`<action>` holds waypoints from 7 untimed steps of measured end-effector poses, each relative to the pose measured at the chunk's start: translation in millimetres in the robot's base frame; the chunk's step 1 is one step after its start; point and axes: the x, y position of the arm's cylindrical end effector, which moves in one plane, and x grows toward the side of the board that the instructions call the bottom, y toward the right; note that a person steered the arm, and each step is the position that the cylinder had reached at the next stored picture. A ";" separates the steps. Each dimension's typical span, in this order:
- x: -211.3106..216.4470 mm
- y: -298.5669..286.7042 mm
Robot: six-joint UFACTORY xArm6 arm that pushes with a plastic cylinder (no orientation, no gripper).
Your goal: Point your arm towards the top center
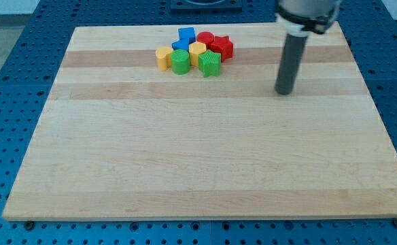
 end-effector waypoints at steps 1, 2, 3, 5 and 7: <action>0.0 0.2; -8.6 -4.7; -42.4 -21.6; -43.6 -47.2; -92.7 -58.9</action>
